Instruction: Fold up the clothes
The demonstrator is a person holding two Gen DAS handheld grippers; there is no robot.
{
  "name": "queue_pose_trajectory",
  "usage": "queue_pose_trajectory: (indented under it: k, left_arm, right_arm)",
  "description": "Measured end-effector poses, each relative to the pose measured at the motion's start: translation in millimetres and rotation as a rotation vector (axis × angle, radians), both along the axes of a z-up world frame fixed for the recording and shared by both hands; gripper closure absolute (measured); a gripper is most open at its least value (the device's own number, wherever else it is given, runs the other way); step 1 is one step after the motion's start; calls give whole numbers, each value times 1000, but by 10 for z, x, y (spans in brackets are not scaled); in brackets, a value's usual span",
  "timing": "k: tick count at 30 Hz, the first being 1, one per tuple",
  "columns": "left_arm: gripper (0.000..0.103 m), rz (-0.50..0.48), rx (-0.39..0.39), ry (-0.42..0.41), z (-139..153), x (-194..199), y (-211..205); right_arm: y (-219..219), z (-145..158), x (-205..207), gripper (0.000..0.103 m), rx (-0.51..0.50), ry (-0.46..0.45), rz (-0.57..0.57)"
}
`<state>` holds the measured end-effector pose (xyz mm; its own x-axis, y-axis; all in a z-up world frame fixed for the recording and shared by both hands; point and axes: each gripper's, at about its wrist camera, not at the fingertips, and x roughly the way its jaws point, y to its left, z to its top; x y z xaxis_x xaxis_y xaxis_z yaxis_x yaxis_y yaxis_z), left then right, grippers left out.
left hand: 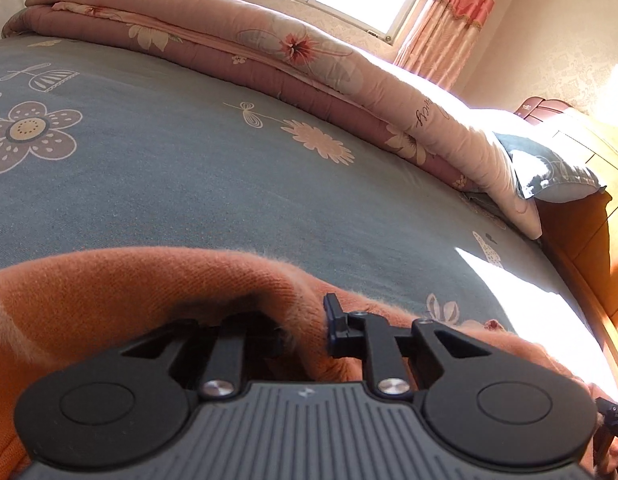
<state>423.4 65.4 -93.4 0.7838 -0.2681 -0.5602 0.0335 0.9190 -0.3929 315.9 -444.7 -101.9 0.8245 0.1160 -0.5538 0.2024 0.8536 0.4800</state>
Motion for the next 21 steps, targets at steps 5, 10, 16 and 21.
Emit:
queue_pose_trajectory:
  k: [5, 10, 16, 21]
  left_arm:
    - [60, -50, 20, 15, 138, -333, 112]
    - [54, -128, 80, 65, 244, -809, 111]
    - [47, -299, 253, 31, 342, -1618, -207]
    - [35, -502, 434, -125, 499, -2363, -713]
  right_arm:
    - [176, -79, -330, 53, 87, 62, 41]
    - [397, -146, -732, 51, 179, 95, 93]
    - [709, -177, -1155, 50, 261, 121, 137]
    - [913, -195, -1516, 44, 303, 141, 163]
